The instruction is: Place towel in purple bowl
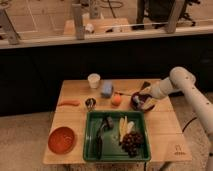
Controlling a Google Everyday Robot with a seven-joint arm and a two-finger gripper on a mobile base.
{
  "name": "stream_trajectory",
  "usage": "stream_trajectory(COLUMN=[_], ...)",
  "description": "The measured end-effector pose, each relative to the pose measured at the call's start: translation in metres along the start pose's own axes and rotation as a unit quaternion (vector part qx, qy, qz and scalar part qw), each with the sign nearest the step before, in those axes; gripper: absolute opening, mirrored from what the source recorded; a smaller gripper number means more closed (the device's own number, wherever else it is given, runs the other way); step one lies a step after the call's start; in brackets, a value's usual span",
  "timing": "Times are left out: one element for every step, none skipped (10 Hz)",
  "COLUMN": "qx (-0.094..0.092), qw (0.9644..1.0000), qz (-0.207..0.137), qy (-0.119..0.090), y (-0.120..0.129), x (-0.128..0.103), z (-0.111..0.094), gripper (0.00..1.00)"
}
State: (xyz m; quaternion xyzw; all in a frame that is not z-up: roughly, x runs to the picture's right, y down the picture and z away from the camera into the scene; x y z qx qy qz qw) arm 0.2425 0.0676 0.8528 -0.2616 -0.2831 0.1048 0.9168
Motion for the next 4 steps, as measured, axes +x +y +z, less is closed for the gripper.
stream_trajectory(qx=[0.010,0.022,0.031,0.037], qw=[0.9999,0.9997,0.9994,0.9988], qz=[0.006,0.010,0.013,0.017], qy=[0.000,0.004,0.011,0.028], y=[-0.003,-0.006,-0.008,-0.008], x=[0.003,0.007,0.012,0.022], z=[-0.012,-0.028,-0.043,-0.061], gripper=[0.80,0.80,0.80,0.80])
